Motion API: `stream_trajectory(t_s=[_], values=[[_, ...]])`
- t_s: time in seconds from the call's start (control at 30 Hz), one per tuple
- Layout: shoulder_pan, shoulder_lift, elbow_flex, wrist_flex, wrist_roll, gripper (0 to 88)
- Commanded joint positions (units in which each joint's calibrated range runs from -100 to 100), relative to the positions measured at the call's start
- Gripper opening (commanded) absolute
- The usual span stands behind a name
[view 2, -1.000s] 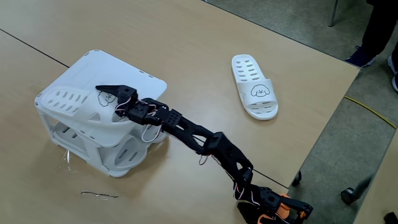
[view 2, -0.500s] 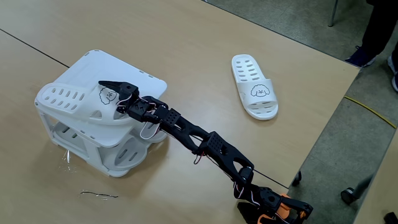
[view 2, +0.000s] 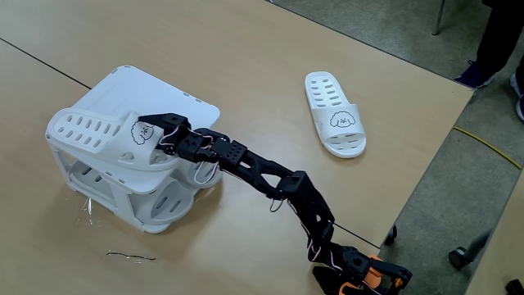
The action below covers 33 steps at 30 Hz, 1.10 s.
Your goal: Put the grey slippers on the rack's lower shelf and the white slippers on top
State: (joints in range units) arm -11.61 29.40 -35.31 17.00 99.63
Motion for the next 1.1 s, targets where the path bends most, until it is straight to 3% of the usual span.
stream_trajectory(t_s=[0.0,0.4,0.53,0.6,0.73,0.83,1.07], values=[[-0.2,-13.9,6.7,-0.4,0.4,26.8],[0.8,-43.5,38.9,-0.6,0.4,25.7],[6.6,-51.7,47.3,-1.5,0.4,7.0],[11.0,-54.3,57.5,-14.2,0.4,2.3],[15.1,-56.5,83.1,-46.3,0.4,1.6],[17.7,-56.7,102.7,-63.1,0.4,1.6],[26.2,-55.8,120.9,-68.8,0.4,1.5]])
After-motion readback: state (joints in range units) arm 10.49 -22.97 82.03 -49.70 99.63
